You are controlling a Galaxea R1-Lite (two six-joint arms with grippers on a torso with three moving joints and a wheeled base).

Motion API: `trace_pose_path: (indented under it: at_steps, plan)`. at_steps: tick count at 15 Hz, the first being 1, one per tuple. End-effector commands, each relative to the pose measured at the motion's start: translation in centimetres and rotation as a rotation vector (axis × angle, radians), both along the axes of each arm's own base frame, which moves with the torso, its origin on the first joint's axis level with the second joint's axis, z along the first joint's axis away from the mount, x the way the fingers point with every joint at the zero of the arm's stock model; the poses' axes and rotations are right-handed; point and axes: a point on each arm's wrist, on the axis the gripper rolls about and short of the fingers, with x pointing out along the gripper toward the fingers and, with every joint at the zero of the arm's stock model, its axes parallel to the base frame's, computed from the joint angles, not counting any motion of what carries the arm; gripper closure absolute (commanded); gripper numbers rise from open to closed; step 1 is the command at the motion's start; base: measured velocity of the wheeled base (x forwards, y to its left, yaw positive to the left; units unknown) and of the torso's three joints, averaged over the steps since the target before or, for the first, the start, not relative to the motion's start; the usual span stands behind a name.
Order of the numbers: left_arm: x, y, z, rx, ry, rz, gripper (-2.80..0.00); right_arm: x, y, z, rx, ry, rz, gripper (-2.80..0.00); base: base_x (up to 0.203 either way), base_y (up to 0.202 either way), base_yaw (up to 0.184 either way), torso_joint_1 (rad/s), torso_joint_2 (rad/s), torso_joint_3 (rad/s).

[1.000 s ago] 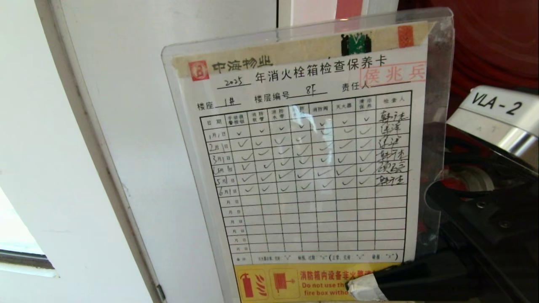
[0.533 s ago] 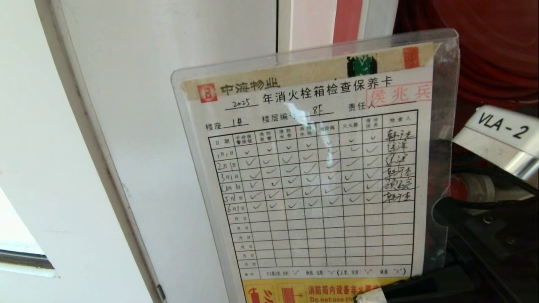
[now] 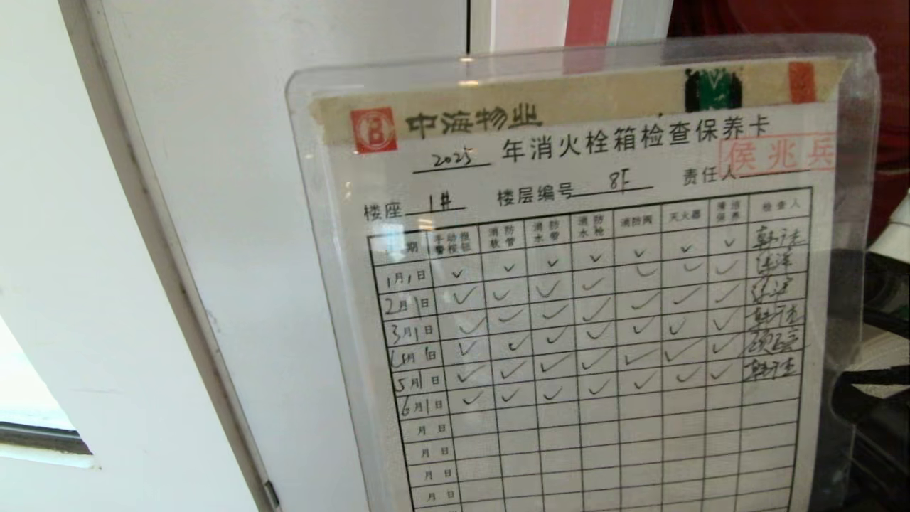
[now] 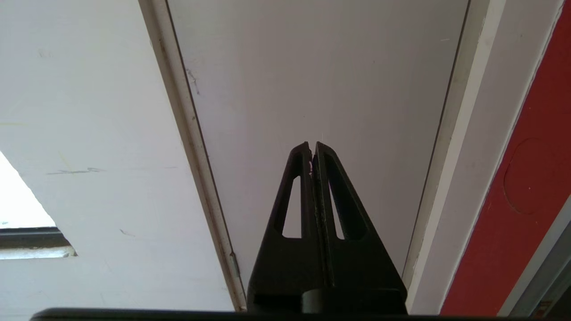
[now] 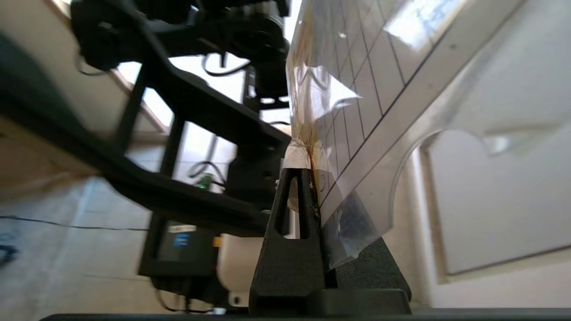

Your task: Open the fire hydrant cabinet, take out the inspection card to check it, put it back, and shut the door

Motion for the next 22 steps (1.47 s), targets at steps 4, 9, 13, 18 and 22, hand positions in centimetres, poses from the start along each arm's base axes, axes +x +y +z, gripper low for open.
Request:
trace_pose_path:
  at_steps: [4, 9, 13, 18, 22]
  plan:
    - [0.2, 0.0, -0.8, 0.001, 0.028, 0.0, 0.0, -0.4, -0.4, 0.3, 0.027, 0.008, 0.041, 0.0, 0.0, 0.0, 0.0, 0.0, 0.0, 0.0]
    - [0.2, 0.0, -0.8, 0.001, 0.028, 0.0, 0.0, -0.3, 0.4, 0.5, 0.029, 0.006, 0.071, 0.0, 0.0, 0.0, 0.0, 0.0, 0.0, 0.0]
    - [0.2, 0.0, -0.8, 0.0, 0.028, 0.0, 0.0, 0.1, 2.6, 0.1, 0.0, 0.024, 0.125, 0.0, 0.0, 0.0, 0.0, 0.0, 0.0, 0.0]
    - [0.2, 0.0, -0.8, 0.001, 0.028, 0.0, 0.0, 0.2, 2.8, -0.1, -0.013, 0.025, 0.117, 0.0, 0.0, 0.0, 0.0, 0.0, 0.0, 0.0]
    - [0.2, 0.0, -0.8, 0.001, 0.028, 0.0, 0.0, 0.3, 3.1, -0.3, -0.025, 0.024, 0.106, 0.0, 0.0, 0.0, 0.0, 0.0, 0.0, 0.0]
